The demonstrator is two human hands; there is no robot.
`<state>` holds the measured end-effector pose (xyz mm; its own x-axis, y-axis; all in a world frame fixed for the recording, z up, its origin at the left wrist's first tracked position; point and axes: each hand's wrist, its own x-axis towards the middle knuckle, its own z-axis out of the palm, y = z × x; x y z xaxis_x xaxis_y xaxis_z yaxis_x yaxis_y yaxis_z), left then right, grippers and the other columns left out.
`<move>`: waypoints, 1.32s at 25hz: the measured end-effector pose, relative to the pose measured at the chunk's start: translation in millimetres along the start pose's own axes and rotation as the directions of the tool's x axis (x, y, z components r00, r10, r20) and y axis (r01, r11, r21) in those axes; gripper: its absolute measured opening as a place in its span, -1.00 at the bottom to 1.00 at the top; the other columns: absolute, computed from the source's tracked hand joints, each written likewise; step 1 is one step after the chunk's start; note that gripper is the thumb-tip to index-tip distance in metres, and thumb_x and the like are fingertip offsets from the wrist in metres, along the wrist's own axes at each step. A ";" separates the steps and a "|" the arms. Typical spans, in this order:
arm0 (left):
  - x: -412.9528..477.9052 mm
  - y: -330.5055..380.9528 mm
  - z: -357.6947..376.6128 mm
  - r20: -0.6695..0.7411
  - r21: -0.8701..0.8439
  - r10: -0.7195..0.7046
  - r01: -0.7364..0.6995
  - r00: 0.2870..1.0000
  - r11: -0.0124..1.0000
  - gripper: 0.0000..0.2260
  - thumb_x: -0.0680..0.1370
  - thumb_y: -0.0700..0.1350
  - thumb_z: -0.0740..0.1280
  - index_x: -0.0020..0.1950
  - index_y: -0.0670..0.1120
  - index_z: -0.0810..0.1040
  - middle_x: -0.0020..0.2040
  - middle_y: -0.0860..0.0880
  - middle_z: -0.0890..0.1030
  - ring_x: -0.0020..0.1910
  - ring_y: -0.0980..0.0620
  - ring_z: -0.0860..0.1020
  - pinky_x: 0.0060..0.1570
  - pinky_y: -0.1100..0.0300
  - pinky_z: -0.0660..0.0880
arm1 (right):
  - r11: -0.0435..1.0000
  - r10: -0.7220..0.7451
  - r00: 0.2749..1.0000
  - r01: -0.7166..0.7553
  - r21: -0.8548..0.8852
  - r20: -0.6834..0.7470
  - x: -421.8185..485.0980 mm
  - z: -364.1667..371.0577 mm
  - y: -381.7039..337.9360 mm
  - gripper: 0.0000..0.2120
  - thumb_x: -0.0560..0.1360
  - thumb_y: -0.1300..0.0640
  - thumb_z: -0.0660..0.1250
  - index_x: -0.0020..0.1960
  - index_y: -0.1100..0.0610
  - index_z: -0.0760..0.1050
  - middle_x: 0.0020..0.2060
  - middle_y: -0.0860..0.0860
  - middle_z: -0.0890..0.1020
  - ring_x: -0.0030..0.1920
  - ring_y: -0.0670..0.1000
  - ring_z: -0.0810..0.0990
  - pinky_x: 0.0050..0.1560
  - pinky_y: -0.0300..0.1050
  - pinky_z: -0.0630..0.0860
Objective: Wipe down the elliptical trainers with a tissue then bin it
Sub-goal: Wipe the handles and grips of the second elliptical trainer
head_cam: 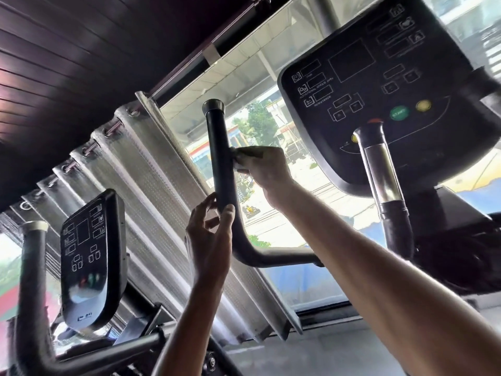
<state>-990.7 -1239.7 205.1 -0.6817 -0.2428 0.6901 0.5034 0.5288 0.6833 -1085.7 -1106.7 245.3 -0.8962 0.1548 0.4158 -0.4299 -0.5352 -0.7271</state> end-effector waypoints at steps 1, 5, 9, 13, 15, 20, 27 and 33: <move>-3.0 -1.3 -0.2 0.007 -0.015 0.000 0.000 1.000 1.000 -0.57 0.45 0.11 0.41 0.31 0.05 0.63 0.16 -0.06 0.69 -0.15 0.07 0.59 -0.24 0.25 0.47 | 0.999 -0.008 0.999 0.010 -0.040 0.032 -17.5 -8.5 4.7 -0.89 0.47 0.24 0.53 -0.02 0.24 0.72 -0.23 0.13 0.74 -0.23 0.01 0.71 0.03 0.00 0.68; -21.2 -10.7 -1.9 0.008 -0.050 0.021 -0.020 1.000 0.999 -0.52 0.48 0.08 0.40 0.41 0.08 0.55 0.24 -0.13 0.66 -0.01 -0.01 0.62 -0.33 0.43 0.45 | 0.923 -0.051 0.984 0.112 -0.369 0.172 -89.5 -44.9 18.9 -0.89 0.46 0.08 0.55 -0.05 0.10 0.75 -0.25 -0.04 0.75 -0.19 -0.06 0.73 -0.01 0.01 0.67; -43.0 -17.2 -1.4 0.002 -0.078 0.029 -0.028 1.000 0.997 -0.52 0.53 0.03 0.37 0.44 -0.03 0.53 0.21 -0.09 0.68 -0.01 0.00 0.67 -0.27 0.44 0.50 | 0.706 -0.168 0.916 0.370 -0.604 0.365 -128.6 -75.9 26.4 -0.93 0.51 0.10 0.49 -0.04 0.00 0.75 -0.17 -0.15 0.75 -0.17 -0.27 0.67 -0.11 -0.29 0.56; -60.5 -23.0 3.2 -0.020 -0.156 0.012 -0.015 1.000 0.988 -0.55 0.54 -0.03 0.37 0.40 -0.14 0.53 0.08 -0.04 0.69 -0.10 0.25 0.66 -0.14 0.44 0.50 | 0.546 -0.265 0.908 0.419 -0.726 0.326 -139.0 -95.4 51.3 -0.92 0.54 0.10 0.47 -0.07 -0.01 0.74 -0.17 -0.14 0.75 -0.20 -0.27 0.57 -0.07 -0.27 0.49; -68.6 -27.4 5.1 -0.034 -0.174 0.002 -0.008 0.999 0.985 -0.60 0.56 -0.03 0.38 0.35 -0.17 0.56 0.01 -0.05 0.70 -0.10 0.24 0.66 -0.10 0.40 0.50 | 0.561 -0.343 0.904 0.414 -0.717 0.255 -147.0 -93.4 66.2 -0.92 0.55 0.11 0.46 -0.03 0.00 0.74 -0.12 -0.15 0.75 -0.12 -0.22 0.60 -0.05 -0.35 0.45; -81.3 -37.0 10.8 0.020 -0.222 -0.031 0.035 0.999 0.974 -0.70 0.50 0.13 0.40 -0.03 -0.11 0.56 -0.22 0.15 0.67 -0.17 0.23 0.63 -0.11 0.39 0.51 | 0.527 -0.444 0.885 0.386 -0.758 0.142 -140.6 -91.9 87.5 -0.88 0.57 0.15 0.40 0.00 0.06 0.73 -0.10 -0.08 0.75 -0.04 -0.12 0.62 0.08 -0.08 0.55; -85.9 -64.8 24.5 0.073 -0.189 -0.075 0.087 0.995 0.978 -0.76 0.44 0.13 0.46 0.04 0.08 0.61 -0.10 0.10 0.72 -0.02 0.14 0.69 0.01 0.19 0.61 | 0.504 -0.420 0.895 0.366 -0.783 0.148 -121.8 -115.4 109.7 -0.86 0.58 0.18 0.38 -0.01 0.13 0.73 -0.09 -0.02 0.74 -0.06 -0.09 0.66 0.05 -0.11 0.58; -89.1 -78.2 39.8 0.072 -0.177 -0.131 0.142 0.989 0.974 -0.71 0.39 0.10 0.50 0.03 0.02 0.62 -0.06 0.13 0.74 0.01 0.12 0.71 0.08 0.11 0.62 | 0.515 -0.376 0.921 0.300 -0.803 0.104 -116.1 -126.0 127.2 -0.86 0.59 0.20 0.37 0.02 0.15 0.72 -0.10 -0.03 0.73 -0.11 -0.09 0.67 0.01 -0.15 0.60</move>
<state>-990.5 -1227.1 80.7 -0.7783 -0.2512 0.5754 0.4873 0.3361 0.8059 -1050.2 -1088.1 35.7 -0.6525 0.2577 0.7127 -0.5789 0.4374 -0.6882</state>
